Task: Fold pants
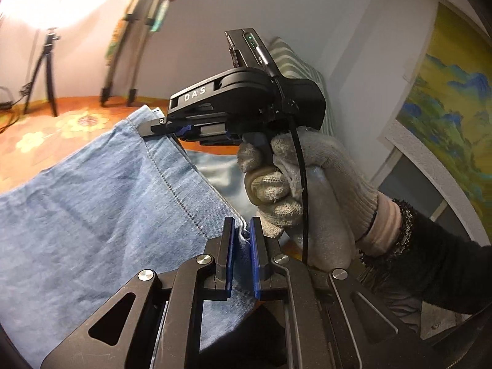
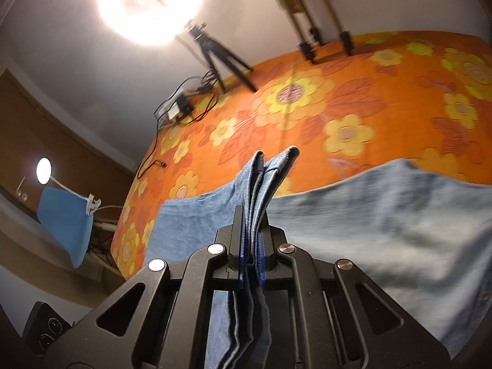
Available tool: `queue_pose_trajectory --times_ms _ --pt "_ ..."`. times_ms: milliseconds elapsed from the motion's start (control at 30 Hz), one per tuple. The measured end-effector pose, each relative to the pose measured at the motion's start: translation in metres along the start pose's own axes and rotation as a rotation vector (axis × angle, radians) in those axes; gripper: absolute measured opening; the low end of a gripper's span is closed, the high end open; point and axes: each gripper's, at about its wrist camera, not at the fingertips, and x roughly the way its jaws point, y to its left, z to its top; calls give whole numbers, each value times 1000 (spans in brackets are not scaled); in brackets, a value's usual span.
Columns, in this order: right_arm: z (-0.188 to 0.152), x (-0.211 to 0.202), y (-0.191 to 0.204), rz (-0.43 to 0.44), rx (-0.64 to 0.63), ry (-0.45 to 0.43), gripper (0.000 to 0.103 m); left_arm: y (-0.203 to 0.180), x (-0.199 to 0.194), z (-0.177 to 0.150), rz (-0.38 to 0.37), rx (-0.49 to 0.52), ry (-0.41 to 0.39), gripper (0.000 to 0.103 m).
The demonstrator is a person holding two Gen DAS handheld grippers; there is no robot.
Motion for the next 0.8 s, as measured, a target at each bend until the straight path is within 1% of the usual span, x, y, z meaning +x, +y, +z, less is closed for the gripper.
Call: queue_pose_trajectory --times_ms 100,367,567,800 --pt "1 -13 -17 -10 20 -22 7 -13 14 2 -10 27 12 8" --pt "5 -38 -51 -47 58 -57 7 -32 52 10 -56 39 32 8" --pt "10 -65 -78 -70 84 -95 7 -53 76 17 -97 70 43 8" --pt "3 -97 -127 -102 153 -130 7 -72 108 21 -151 91 73 8"
